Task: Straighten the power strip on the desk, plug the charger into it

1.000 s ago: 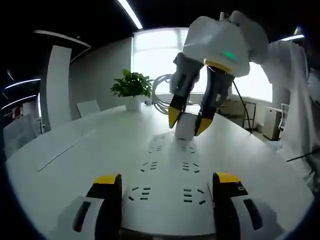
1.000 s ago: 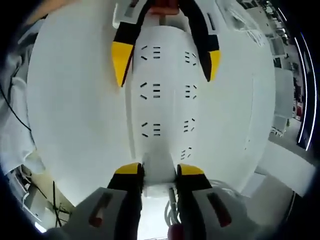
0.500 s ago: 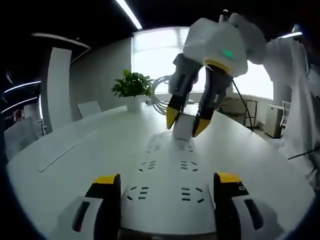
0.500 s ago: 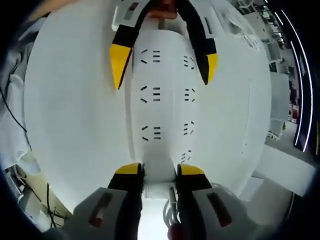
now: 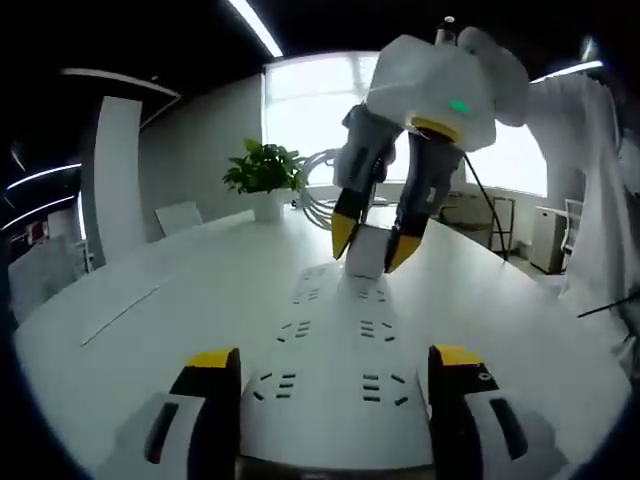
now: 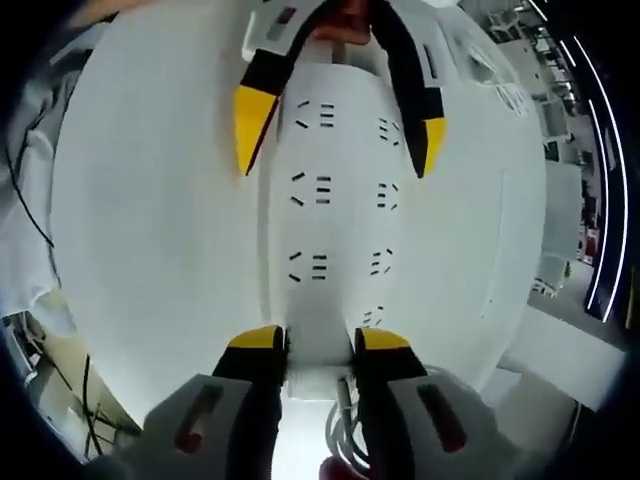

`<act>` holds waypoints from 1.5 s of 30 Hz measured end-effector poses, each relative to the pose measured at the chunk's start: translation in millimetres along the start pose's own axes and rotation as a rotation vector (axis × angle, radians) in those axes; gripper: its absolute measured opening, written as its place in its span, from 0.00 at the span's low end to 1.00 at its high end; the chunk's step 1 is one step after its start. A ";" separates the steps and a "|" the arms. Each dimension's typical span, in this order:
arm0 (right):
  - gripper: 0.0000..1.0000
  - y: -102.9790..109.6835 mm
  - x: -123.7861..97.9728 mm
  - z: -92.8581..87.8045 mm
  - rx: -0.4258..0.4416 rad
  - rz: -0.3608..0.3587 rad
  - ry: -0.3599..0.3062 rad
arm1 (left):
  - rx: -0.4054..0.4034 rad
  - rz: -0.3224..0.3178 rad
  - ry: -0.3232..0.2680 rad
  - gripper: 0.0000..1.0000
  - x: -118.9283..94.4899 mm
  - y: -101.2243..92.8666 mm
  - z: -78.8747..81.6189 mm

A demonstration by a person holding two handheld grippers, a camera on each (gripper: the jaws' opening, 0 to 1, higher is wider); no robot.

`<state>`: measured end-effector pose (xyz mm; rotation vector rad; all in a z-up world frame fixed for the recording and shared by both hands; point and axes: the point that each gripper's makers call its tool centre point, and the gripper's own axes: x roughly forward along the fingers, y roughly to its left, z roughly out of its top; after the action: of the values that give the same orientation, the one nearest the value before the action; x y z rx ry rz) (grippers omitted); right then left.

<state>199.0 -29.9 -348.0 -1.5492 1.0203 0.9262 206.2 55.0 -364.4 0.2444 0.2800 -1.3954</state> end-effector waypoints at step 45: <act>0.43 -5.9 -14.4 13.7 -0.037 -0.003 -0.135 | 0.002 0.001 0.000 0.78 -0.3 -1.9 -0.4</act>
<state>198.7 -13.5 -335.3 -1.4971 0.9089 1.0381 204.3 55.1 -364.8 0.2463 0.2786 -1.3947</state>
